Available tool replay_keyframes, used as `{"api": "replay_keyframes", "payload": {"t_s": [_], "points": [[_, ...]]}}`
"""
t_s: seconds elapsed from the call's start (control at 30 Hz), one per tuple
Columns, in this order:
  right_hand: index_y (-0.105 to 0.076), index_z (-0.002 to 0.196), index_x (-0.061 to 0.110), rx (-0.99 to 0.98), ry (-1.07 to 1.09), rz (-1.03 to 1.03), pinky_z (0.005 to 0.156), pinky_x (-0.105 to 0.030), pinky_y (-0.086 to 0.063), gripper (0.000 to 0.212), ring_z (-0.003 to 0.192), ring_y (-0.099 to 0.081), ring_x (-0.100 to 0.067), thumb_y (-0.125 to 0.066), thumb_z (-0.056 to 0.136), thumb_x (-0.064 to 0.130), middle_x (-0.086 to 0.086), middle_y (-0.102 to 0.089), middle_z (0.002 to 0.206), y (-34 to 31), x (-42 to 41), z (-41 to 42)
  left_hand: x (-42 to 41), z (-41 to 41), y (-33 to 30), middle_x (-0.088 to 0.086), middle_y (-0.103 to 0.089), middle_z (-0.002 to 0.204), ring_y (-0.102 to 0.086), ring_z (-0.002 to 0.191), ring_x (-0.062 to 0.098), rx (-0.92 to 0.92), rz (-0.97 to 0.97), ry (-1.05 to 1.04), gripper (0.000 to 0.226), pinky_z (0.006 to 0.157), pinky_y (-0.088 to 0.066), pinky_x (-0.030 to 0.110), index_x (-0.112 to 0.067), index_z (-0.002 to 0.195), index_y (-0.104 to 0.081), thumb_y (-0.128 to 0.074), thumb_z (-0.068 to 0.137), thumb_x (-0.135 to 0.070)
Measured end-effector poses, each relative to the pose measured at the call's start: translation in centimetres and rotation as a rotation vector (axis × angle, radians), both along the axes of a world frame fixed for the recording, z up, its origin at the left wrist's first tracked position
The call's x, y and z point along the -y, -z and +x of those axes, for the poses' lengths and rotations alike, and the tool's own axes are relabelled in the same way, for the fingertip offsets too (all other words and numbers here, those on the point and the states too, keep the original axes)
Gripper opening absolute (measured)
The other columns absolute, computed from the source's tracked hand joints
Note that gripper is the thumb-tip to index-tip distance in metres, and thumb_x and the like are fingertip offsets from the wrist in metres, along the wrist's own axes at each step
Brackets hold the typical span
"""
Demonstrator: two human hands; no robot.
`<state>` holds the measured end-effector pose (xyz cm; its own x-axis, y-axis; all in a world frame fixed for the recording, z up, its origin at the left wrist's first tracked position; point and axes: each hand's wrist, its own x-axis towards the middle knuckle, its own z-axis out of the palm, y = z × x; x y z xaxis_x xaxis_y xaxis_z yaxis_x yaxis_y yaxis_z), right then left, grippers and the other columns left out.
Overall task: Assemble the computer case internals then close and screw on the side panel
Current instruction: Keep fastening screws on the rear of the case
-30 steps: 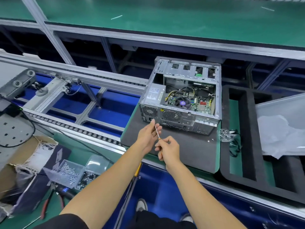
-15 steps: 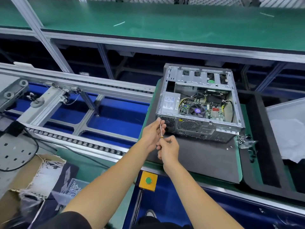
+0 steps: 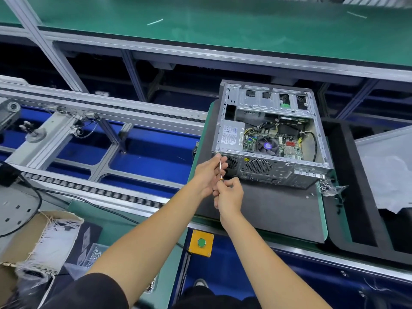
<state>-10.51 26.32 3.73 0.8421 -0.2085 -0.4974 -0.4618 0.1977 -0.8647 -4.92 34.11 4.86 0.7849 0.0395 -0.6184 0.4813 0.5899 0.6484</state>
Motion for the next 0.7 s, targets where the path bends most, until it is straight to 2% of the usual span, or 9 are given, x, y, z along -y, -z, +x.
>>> {"api": "replay_keyframes", "payload": {"t_s": [0.23, 0.37, 0.53, 0.7], "points": [[-0.045, 0.081, 0.010, -0.020, 0.005, -0.010, 0.037, -0.023, -0.028, 0.016, 0.037, -0.037, -0.015, -0.054, 0.093, 0.003, -0.010, -0.056, 0.059, -0.3, -0.8, 0.1, -0.5, 0.3, -0.4, 0.001, -0.071, 0.074, -0.057, 0.055, 0.007, 0.008, 0.053, 0.039, 0.029, 0.052, -0.051, 0.018, -0.004, 0.108, -0.070, -0.062, 0.101, -0.031], [-0.051, 0.084, 0.007, -0.062, 0.004, 0.057, 0.038, -0.021, -0.029, 0.012, 0.037, -0.039, -0.017, -0.053, 0.096, 0.006, -0.011, -0.060, 0.061, -0.4, -1.1, 0.1, -0.8, 0.2, -0.4, 0.003, -0.075, 0.090, -0.070, 0.070, 0.008, 0.065, 0.075, 0.037, 0.032, 0.063, -0.056, 0.019, 0.000, 0.118, -0.066, -0.062, 0.101, -0.027], [-0.057, 0.088, 0.005, -0.074, -0.003, 0.084, 0.039, -0.024, -0.035, 0.011, 0.039, -0.048, -0.019, -0.052, 0.097, 0.008, -0.011, -0.068, 0.063, -0.3, -1.1, 0.0, -1.7, -0.2, -0.3, 0.011, -0.076, 0.109, -0.075, 0.093, 0.018, 0.128, 0.046, 0.142, 0.025, 0.077, -0.059, 0.025, -0.002, 0.124, -0.064, -0.053, 0.106, -0.015], [-0.056, 0.088, 0.007, -0.127, -0.022, 0.172, 0.039, -0.023, -0.033, 0.008, 0.040, -0.048, -0.016, -0.051, 0.094, 0.010, -0.009, -0.067, 0.062, -0.3, -1.3, 0.1, -2.3, -0.1, -0.8, 0.011, -0.078, 0.103, -0.076, 0.098, 0.020, 0.166, 0.210, 0.204, 0.022, 0.074, -0.060, 0.024, -0.004, 0.122, -0.065, -0.054, 0.105, -0.012]]}}
